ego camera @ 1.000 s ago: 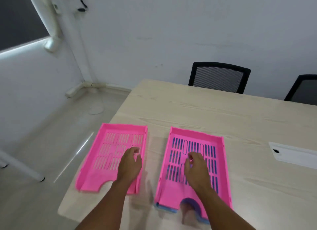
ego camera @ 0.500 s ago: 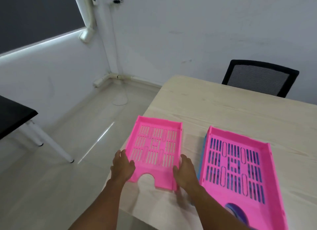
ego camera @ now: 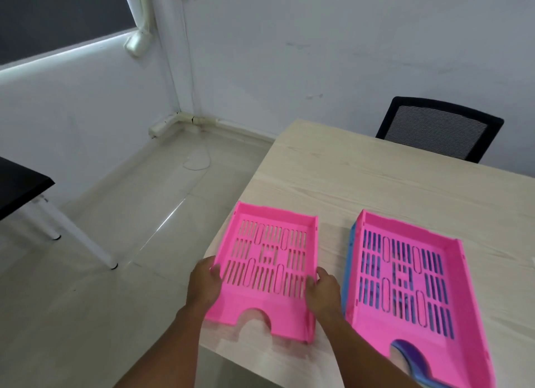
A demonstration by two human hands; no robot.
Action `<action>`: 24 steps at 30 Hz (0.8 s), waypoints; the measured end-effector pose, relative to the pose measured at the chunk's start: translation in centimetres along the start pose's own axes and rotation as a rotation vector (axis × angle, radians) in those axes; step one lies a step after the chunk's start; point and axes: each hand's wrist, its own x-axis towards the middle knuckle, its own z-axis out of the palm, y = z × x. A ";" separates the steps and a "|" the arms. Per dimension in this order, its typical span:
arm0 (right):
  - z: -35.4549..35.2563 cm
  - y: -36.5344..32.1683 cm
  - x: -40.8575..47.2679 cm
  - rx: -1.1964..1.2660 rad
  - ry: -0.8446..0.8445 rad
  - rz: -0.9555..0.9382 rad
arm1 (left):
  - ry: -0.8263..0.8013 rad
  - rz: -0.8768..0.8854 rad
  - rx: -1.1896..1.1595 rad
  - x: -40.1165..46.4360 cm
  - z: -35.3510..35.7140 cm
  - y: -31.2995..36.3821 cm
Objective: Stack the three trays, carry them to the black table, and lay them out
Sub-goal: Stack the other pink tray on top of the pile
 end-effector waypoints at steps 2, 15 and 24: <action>-0.7 -0.7 -0.1 -0.016 0.067 -0.027 | -0.013 0.007 -0.070 -0.3 -0.3 0.3; -9.9 -2.4 1.1 0.283 0.337 -0.200 | -0.019 0.212 -0.152 -0.7 -0.9 9.1; -20.7 6.5 1.0 0.249 0.498 -0.104 | -0.277 0.350 -0.244 -5.2 7.1 16.8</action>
